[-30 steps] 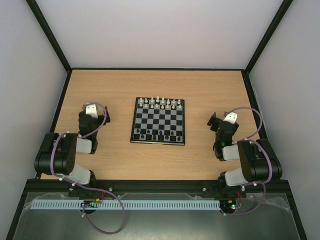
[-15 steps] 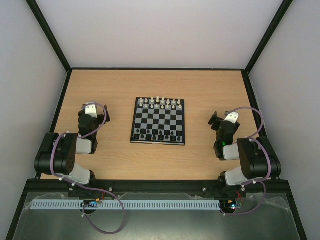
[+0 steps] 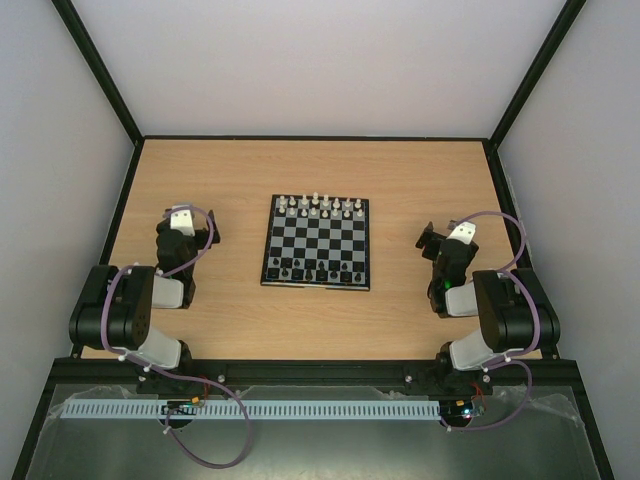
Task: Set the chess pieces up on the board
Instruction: Reset both arms
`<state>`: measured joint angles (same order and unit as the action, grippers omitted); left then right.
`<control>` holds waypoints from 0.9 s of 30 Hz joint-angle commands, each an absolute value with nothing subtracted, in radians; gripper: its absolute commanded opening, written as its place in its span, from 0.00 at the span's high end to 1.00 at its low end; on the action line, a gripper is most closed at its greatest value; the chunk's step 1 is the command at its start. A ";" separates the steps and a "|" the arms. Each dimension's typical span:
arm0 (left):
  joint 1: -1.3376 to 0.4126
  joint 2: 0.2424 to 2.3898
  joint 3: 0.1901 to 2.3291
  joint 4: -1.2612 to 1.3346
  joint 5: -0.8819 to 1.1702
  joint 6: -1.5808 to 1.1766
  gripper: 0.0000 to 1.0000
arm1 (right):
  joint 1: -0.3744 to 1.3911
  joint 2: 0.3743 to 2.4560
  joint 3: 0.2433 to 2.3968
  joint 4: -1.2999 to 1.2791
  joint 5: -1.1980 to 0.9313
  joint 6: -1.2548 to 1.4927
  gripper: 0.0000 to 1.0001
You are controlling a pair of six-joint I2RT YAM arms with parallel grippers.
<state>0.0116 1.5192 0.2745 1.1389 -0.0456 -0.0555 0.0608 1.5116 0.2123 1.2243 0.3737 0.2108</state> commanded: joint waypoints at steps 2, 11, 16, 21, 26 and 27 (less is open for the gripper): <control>0.011 1.534 0.270 1.203 -0.055 -0.060 0.00 | 0.061 1.510 0.216 1.252 0.388 0.216 0.02; 0.008 1.525 0.261 1.210 -0.061 -0.058 0.01 | 0.064 1.509 0.215 1.258 0.387 0.214 0.01; 0.006 1.525 0.262 1.210 -0.064 -0.058 0.01 | 0.064 1.510 0.215 1.255 0.388 0.215 0.01; 0.006 1.525 0.261 1.210 -0.064 -0.058 0.00 | 0.064 1.511 0.216 1.255 0.388 0.216 0.02; 0.006 1.525 0.262 1.210 -0.064 -0.058 0.00 | 0.072 1.516 0.224 1.248 0.397 0.207 0.01; 0.006 1.525 0.262 1.210 -0.064 -0.058 0.00 | 0.072 1.512 0.219 1.252 0.397 0.208 0.01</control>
